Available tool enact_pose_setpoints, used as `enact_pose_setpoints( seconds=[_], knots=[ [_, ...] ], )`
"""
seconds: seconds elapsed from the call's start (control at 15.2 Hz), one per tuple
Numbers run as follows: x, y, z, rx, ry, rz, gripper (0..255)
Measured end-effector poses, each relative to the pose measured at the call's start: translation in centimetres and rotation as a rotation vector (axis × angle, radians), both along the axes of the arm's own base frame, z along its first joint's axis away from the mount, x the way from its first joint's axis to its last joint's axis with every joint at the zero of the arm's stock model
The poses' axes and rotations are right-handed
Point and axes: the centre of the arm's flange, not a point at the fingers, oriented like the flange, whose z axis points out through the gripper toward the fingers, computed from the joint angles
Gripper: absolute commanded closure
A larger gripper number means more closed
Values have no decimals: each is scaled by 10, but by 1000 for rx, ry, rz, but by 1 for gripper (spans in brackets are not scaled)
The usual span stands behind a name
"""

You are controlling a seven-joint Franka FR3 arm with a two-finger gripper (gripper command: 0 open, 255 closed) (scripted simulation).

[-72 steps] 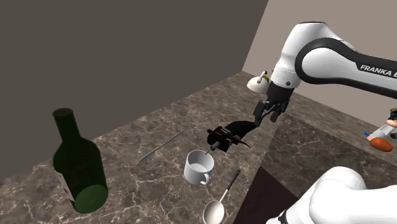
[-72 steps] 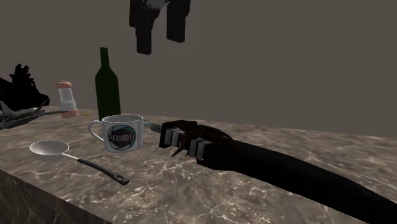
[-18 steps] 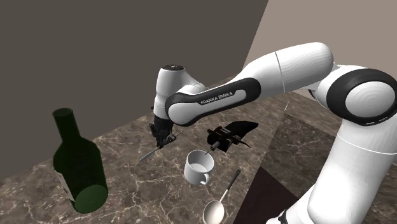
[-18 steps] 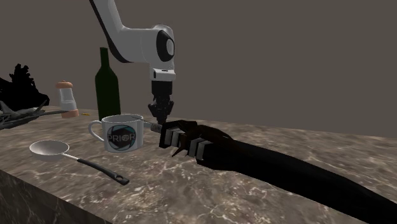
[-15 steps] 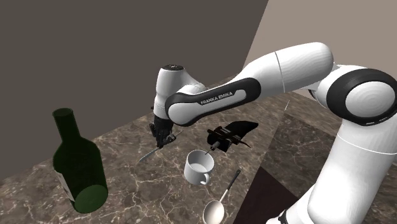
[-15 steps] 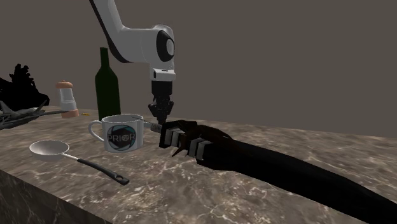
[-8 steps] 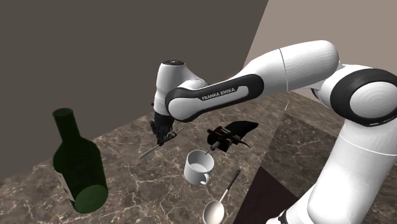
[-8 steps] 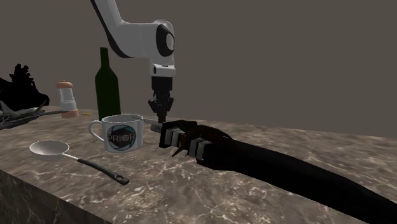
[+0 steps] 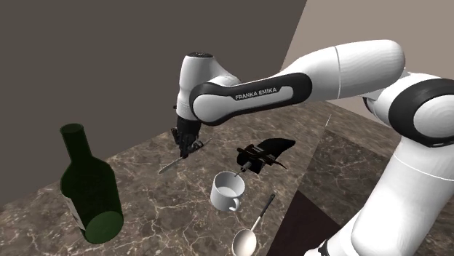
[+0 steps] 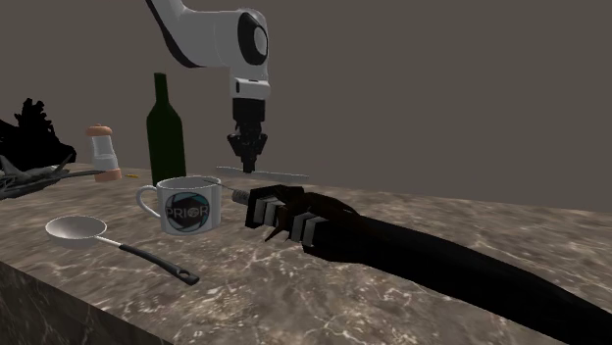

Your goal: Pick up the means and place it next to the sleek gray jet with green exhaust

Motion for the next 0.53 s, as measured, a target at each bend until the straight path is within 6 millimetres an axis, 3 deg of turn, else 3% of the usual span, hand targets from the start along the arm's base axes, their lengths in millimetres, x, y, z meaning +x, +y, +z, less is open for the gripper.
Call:
enact_pose_setpoints(
  seconds=[0.53],
  knots=[
    [-2, 0, 42, 0, 0, 0, 255]
  ],
)
